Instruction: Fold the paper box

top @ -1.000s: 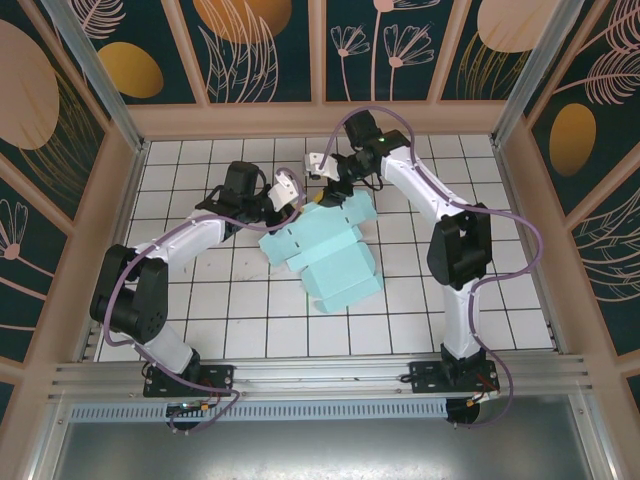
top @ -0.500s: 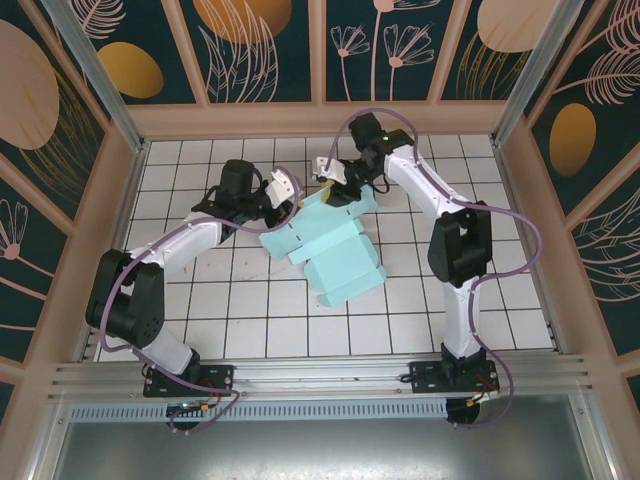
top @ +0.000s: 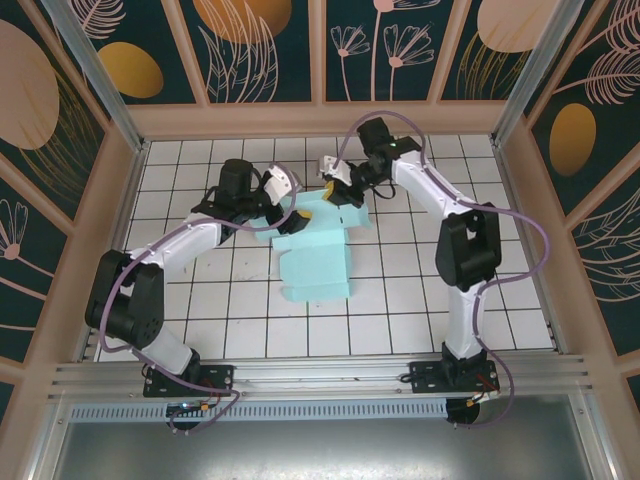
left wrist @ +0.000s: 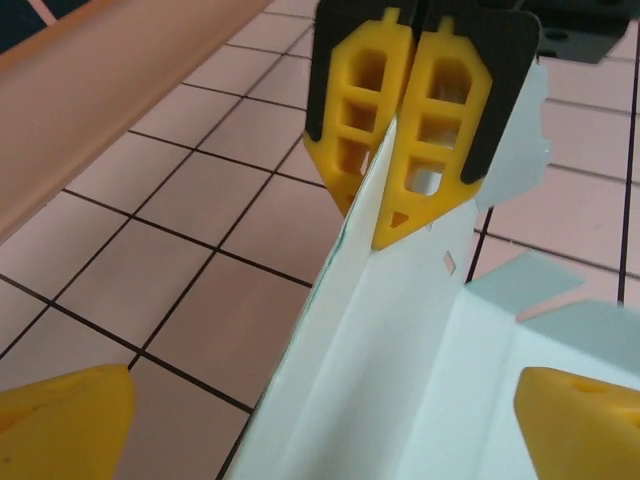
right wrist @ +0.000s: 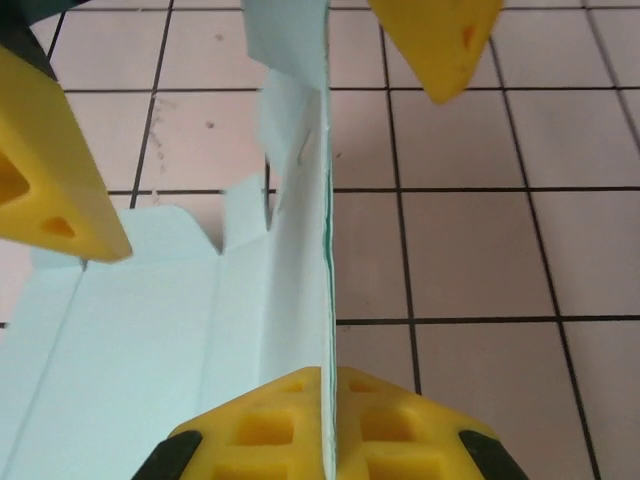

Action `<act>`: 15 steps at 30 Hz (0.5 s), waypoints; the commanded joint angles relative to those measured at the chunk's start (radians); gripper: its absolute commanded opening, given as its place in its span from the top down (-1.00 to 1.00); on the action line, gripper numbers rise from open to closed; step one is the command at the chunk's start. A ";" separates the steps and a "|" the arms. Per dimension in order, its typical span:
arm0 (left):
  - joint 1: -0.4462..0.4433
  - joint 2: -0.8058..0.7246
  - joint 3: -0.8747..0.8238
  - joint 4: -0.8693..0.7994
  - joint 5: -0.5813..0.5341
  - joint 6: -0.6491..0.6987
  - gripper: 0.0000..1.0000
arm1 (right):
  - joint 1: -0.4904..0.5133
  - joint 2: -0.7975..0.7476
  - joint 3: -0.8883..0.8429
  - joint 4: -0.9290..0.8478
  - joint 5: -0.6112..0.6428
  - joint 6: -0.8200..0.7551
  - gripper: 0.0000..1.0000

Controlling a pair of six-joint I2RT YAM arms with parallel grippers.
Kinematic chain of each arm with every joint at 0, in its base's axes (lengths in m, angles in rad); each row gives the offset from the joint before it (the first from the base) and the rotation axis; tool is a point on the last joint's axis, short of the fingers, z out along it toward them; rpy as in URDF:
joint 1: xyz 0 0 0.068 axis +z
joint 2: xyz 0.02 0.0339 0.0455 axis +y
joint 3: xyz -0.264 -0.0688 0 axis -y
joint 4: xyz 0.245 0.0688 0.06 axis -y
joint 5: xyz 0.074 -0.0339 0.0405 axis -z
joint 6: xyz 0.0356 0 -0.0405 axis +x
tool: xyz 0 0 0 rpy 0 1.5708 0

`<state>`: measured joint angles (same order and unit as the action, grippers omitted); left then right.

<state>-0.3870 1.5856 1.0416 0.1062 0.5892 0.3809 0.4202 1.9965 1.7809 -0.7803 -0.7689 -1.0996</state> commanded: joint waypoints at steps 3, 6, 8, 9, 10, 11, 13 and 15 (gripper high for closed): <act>0.007 -0.223 -0.212 0.480 -0.033 -0.371 -0.97 | -0.079 -0.222 -0.302 0.636 -0.053 0.502 1.00; 0.007 -0.318 -0.315 0.733 -0.111 -0.608 -0.98 | -0.118 -0.325 -0.561 1.088 0.114 0.889 1.00; 0.007 -0.332 -0.325 0.762 -0.180 -0.745 -0.97 | -0.121 -0.385 -0.712 1.286 0.249 1.082 1.00; 0.005 -0.335 -0.328 0.756 -0.223 -0.784 -0.97 | -0.120 -0.404 -0.760 1.343 0.301 1.160 1.00; 0.004 -0.337 -0.349 0.770 -0.262 -0.813 -0.98 | -0.117 -0.424 -0.825 1.397 0.376 1.255 1.00; 0.004 -0.339 -0.372 0.795 -0.292 -0.834 -0.98 | -0.116 -0.448 -0.897 1.449 0.456 1.358 1.00; 0.000 -0.333 -0.381 0.773 -0.324 -0.866 -0.97 | -0.100 -0.503 -1.038 1.554 0.593 1.509 1.00; -0.015 -0.310 -0.357 0.692 -0.334 -0.865 -0.97 | -0.062 -0.552 -1.145 1.595 0.717 1.576 1.00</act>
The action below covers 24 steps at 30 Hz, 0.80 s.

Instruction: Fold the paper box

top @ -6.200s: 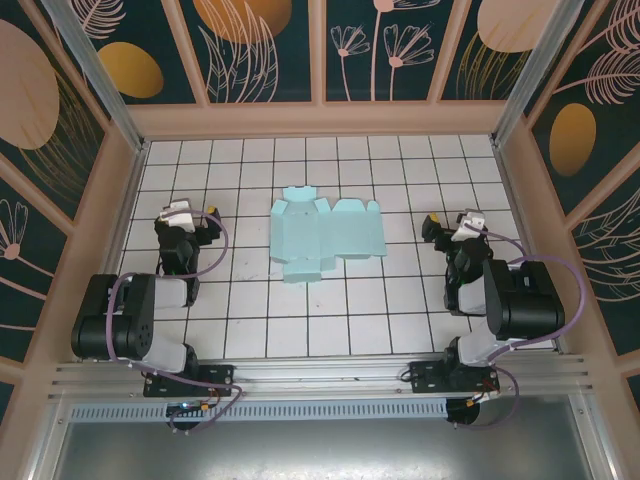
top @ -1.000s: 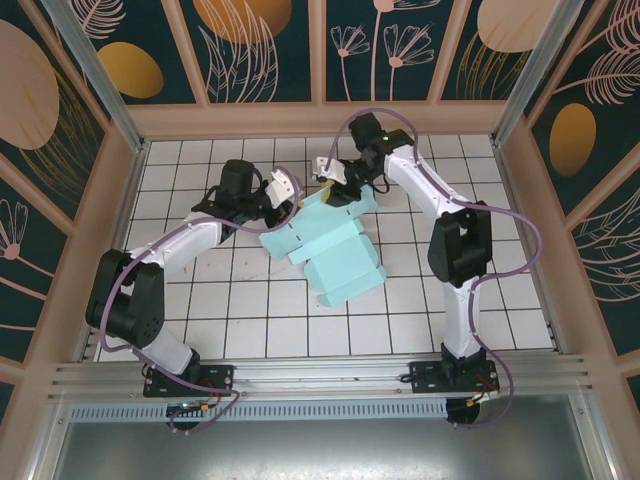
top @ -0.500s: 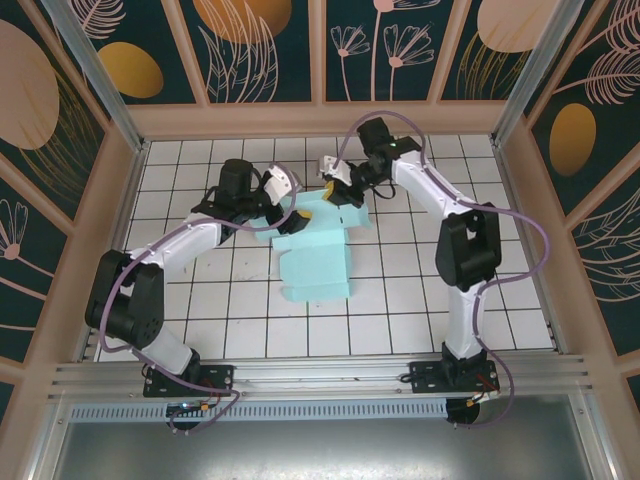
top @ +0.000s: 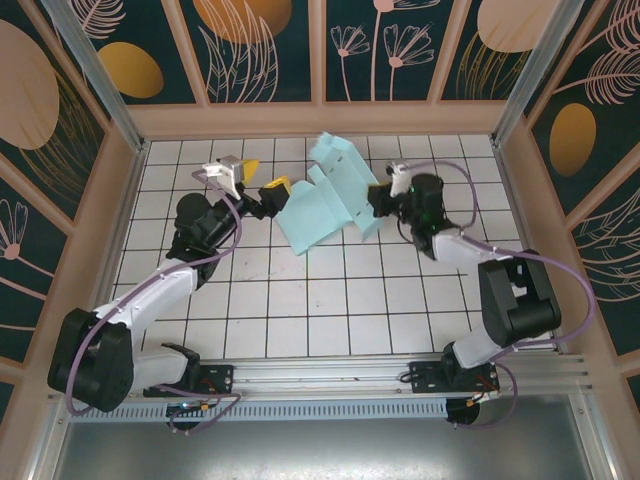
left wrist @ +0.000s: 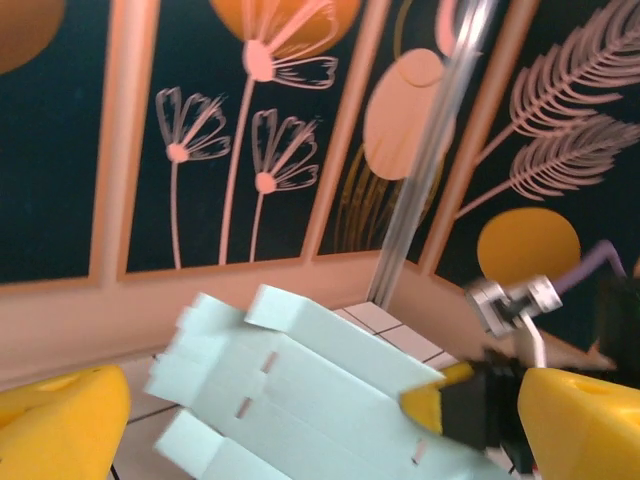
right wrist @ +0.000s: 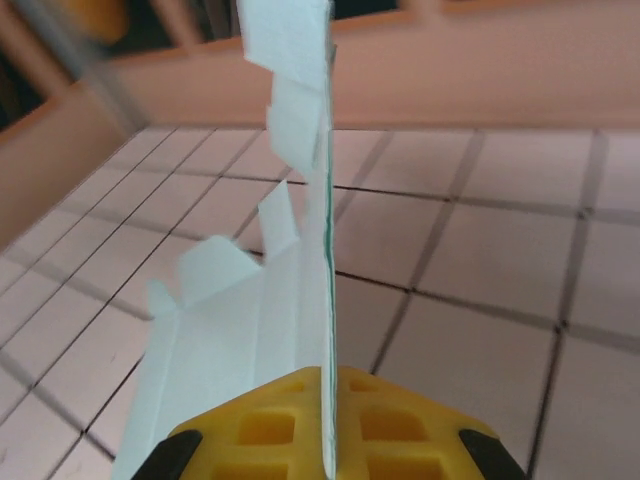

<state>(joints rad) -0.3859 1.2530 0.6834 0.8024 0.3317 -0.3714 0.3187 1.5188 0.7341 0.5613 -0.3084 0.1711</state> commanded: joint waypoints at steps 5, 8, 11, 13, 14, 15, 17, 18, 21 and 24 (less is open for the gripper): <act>-0.123 0.132 0.067 -0.271 -0.205 -0.026 -0.97 | 0.093 -0.173 -0.254 0.181 0.447 0.358 1.00; -0.192 0.178 0.042 -0.233 -0.235 -0.059 -0.98 | 0.094 -0.215 -0.311 0.142 0.459 0.361 1.00; -0.253 0.252 0.061 -0.195 -0.239 -0.095 -0.98 | 0.093 -0.229 -0.344 0.117 0.445 0.349 0.96; -0.279 0.312 0.098 -0.183 -0.233 -0.112 -0.98 | 0.068 -0.235 -0.355 0.112 0.407 0.293 0.56; -0.282 0.339 0.113 -0.172 -0.224 -0.122 -0.98 | 0.044 -0.235 -0.350 0.099 0.372 0.278 0.25; -0.284 0.369 0.131 -0.160 -0.216 -0.136 -0.98 | 0.003 -0.233 -0.342 0.084 0.314 0.272 -0.09; -0.283 0.423 0.162 -0.140 -0.198 -0.153 -0.98 | -0.088 -0.208 -0.328 0.099 0.134 0.269 -0.46; -0.283 0.441 0.175 -0.135 -0.189 -0.153 -0.98 | -0.127 -0.194 -0.324 0.108 0.082 0.281 -0.53; -0.284 0.500 0.218 -0.144 -0.180 -0.146 -0.98 | -0.228 -0.138 -0.318 0.163 -0.047 0.307 -0.62; -0.284 0.541 0.263 -0.170 -0.162 -0.126 -0.97 | -0.289 -0.081 -0.284 0.163 -0.105 0.306 -0.63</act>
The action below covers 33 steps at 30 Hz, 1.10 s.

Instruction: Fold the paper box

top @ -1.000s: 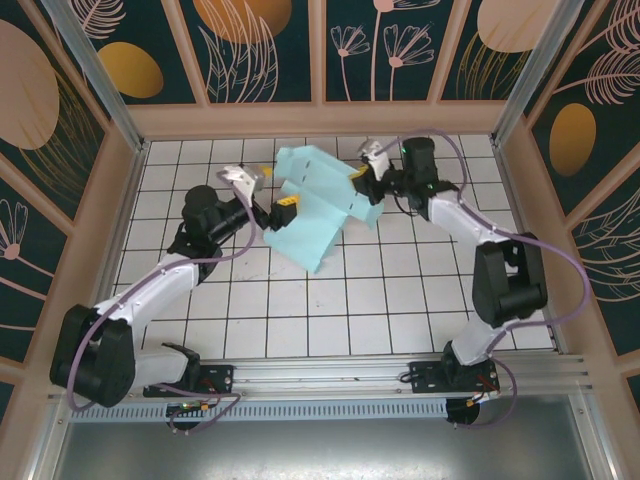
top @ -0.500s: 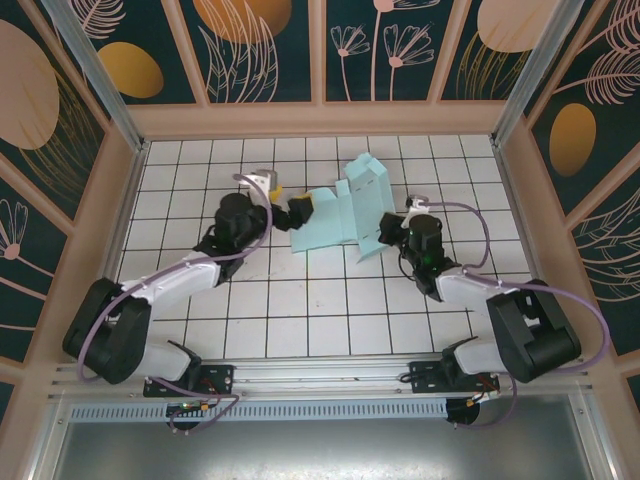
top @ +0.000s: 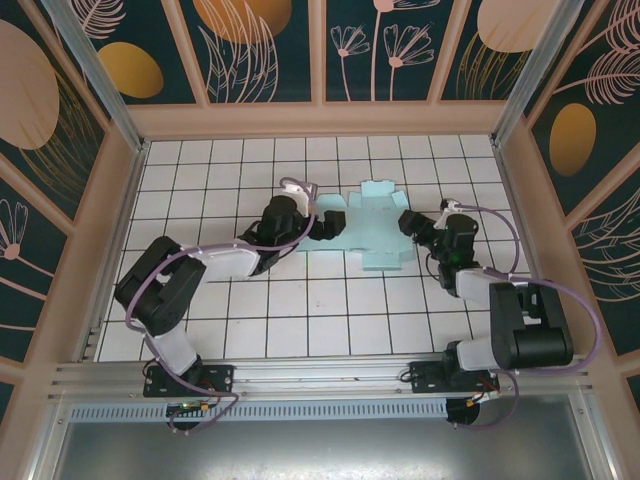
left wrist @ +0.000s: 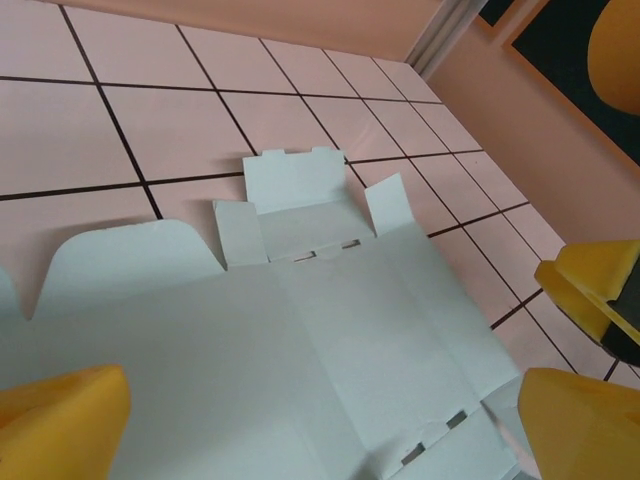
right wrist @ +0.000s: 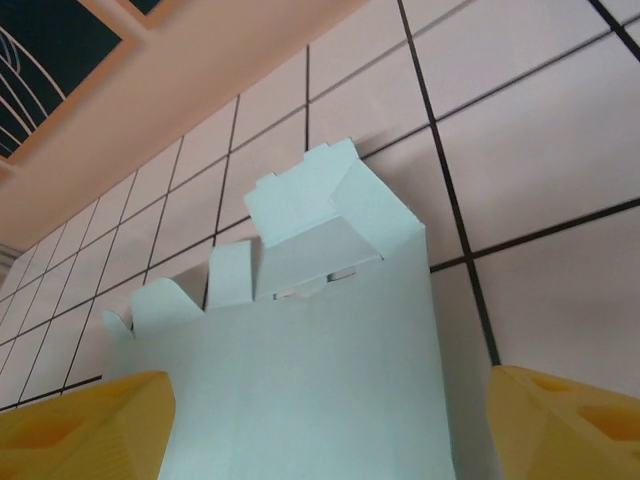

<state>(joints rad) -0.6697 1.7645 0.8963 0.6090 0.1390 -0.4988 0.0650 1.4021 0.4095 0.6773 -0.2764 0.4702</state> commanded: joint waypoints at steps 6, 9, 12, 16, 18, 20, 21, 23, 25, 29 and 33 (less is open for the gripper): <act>-0.001 0.228 0.305 -0.282 0.146 0.059 -0.95 | -0.081 0.128 0.067 0.122 -0.181 0.053 -0.71; -0.001 0.285 0.330 -0.294 0.179 0.027 -0.71 | -0.080 0.127 0.048 0.154 -0.186 0.053 -0.92; -0.002 0.335 0.350 -0.322 0.209 0.022 -0.64 | -0.082 0.093 0.043 0.079 -0.122 0.046 -0.98; -0.001 0.371 0.346 -0.328 0.206 0.018 -0.53 | -0.148 0.038 0.035 -0.015 -0.082 0.106 -0.98; -0.002 0.391 0.343 -0.331 0.190 0.010 -0.48 | -0.199 0.026 0.020 -0.012 -0.133 0.142 -0.98; -0.002 0.412 0.338 -0.346 0.164 -0.014 -0.40 | -0.235 0.014 -0.010 0.039 -0.187 0.168 -0.98; -0.001 0.418 0.324 -0.346 0.159 -0.029 -0.38 | -0.246 0.006 -0.032 0.076 -0.198 0.186 -0.98; -0.002 0.406 0.258 -0.307 0.158 -0.062 -0.34 | -0.249 -0.012 -0.058 0.118 -0.215 0.191 -0.98; -0.002 0.377 0.169 -0.247 0.156 -0.096 -0.30 | -0.248 -0.032 -0.067 0.112 -0.217 0.178 -0.98; 0.000 0.309 0.038 -0.249 0.140 -0.095 -0.31 | -0.226 -0.055 -0.043 0.035 -0.205 0.121 -0.98; -0.002 0.197 -0.071 -0.277 0.139 -0.056 -0.36 | -0.125 -0.044 0.096 -0.268 -0.095 -0.025 -0.98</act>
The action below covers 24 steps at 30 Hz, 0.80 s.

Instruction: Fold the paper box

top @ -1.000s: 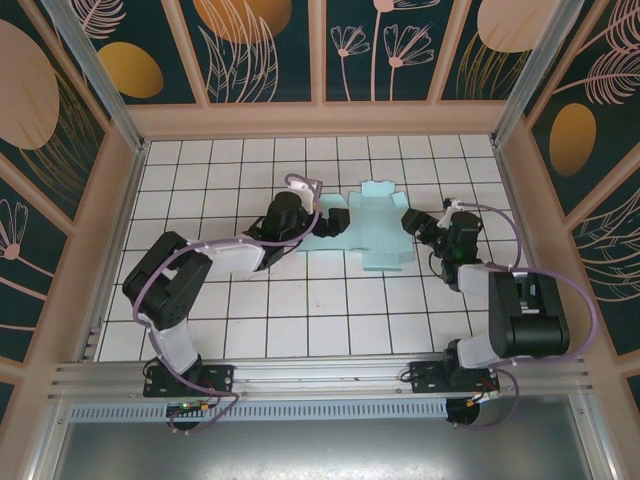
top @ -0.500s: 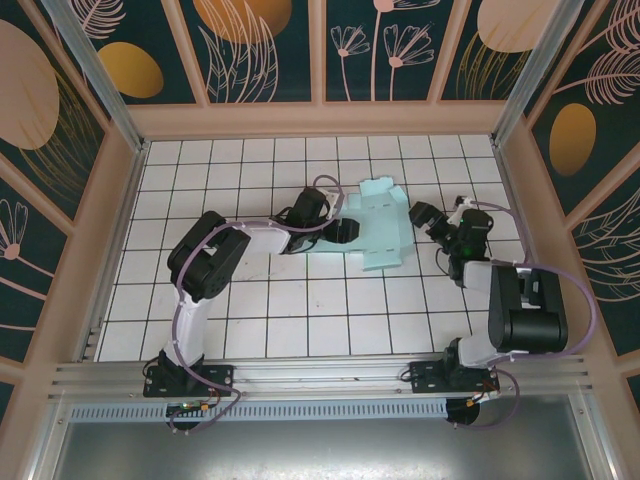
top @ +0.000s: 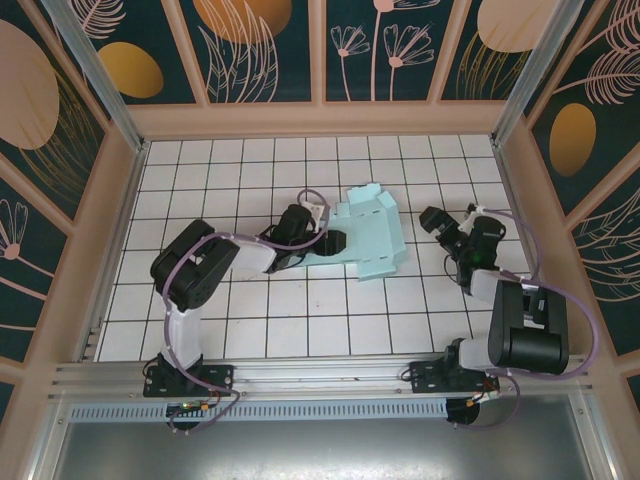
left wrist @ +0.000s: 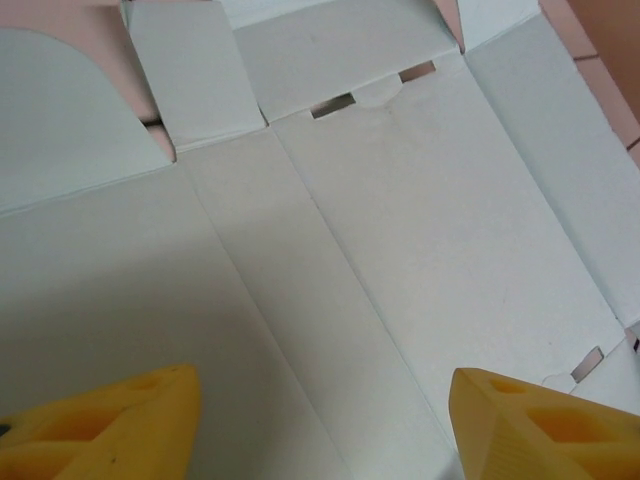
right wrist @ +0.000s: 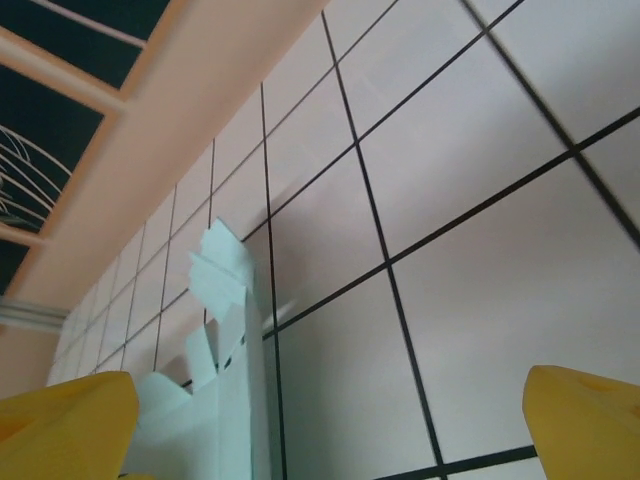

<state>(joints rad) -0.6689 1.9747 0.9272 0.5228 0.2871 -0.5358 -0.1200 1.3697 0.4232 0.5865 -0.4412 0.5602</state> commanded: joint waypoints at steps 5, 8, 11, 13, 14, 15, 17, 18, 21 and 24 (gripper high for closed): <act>-0.003 -0.189 -0.203 -0.248 -0.056 0.008 -0.39 | 0.170 -0.023 0.120 -0.225 0.105 -0.140 -0.98; -0.002 -0.233 -0.152 -0.316 -0.079 0.030 -0.36 | 0.209 -0.023 0.135 -0.229 0.096 -0.130 -0.96; -0.001 -0.205 -0.056 -0.339 -0.096 0.033 -0.23 | 0.257 -0.014 0.150 -0.226 0.094 -0.105 -0.94; -0.002 -0.151 0.013 -0.342 -0.094 0.024 -0.07 | 0.287 -0.005 0.156 -0.221 0.082 -0.096 -0.92; -0.002 -0.122 0.038 -0.351 -0.091 0.020 -0.03 | 0.297 0.001 0.159 -0.223 0.083 -0.093 -0.91; -0.002 -0.087 0.082 -0.364 -0.087 0.016 0.05 | 0.302 0.009 0.158 -0.222 0.083 -0.089 -0.90; -0.002 -0.035 0.107 -0.364 -0.067 0.007 0.24 | 0.305 0.028 0.158 -0.223 0.070 -0.086 -0.88; -0.003 -0.019 0.103 -0.359 -0.058 0.000 0.31 | 0.306 0.040 0.157 -0.219 0.057 -0.084 -0.86; -0.003 -0.013 0.059 -0.345 -0.048 0.000 0.37 | 0.312 0.075 0.156 -0.196 0.006 -0.069 -0.80; -0.002 -0.014 0.000 -0.341 -0.067 0.014 0.39 | 0.331 0.117 0.164 -0.176 -0.016 -0.065 -0.72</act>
<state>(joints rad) -0.6689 1.9381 0.9859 0.2379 0.2245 -0.5278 0.1913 1.4548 0.5610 0.3775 -0.4118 0.4812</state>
